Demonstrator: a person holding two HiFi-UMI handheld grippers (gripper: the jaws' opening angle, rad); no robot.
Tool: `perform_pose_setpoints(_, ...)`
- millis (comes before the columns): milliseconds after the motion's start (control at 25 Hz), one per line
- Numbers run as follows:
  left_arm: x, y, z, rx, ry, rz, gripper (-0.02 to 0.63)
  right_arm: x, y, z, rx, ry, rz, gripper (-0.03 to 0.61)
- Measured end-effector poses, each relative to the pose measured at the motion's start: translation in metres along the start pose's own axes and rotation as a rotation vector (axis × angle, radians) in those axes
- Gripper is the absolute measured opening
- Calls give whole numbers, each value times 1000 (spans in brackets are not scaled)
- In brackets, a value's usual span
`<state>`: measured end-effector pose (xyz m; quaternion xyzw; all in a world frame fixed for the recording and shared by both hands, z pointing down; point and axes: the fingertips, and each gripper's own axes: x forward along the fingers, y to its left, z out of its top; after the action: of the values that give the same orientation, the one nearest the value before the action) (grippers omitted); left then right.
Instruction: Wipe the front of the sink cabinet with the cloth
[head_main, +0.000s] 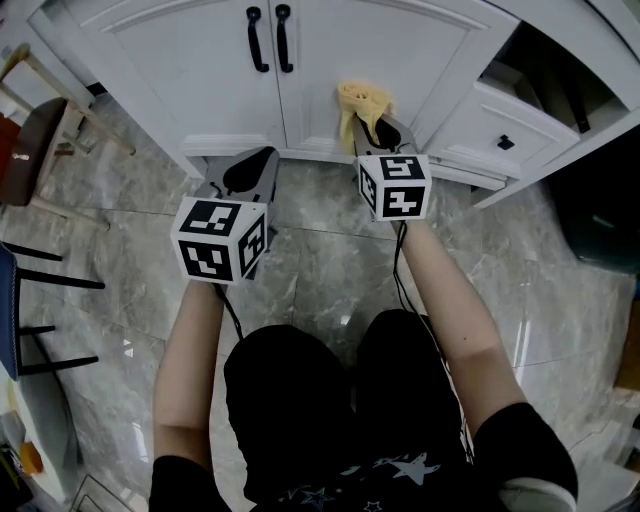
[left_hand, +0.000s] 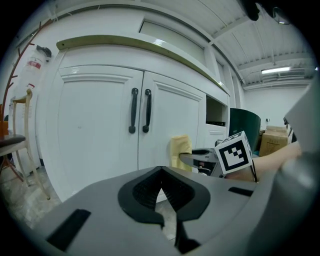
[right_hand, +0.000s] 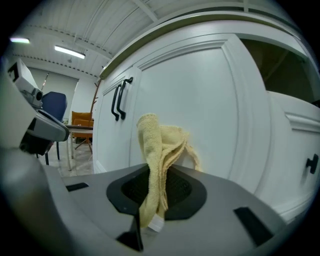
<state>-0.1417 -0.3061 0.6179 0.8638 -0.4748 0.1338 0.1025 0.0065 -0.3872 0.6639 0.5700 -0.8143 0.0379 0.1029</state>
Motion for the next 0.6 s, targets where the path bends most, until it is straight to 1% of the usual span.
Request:
perform_pose_setpoints(400,22,-52,1,43,28,-60,17,-53,-88,-15,35,4,-166,64)
perform_pose_setpoints(600,25,-70,-2,46,40,-75,17,-74,-113,-23,58,12,-201,64)
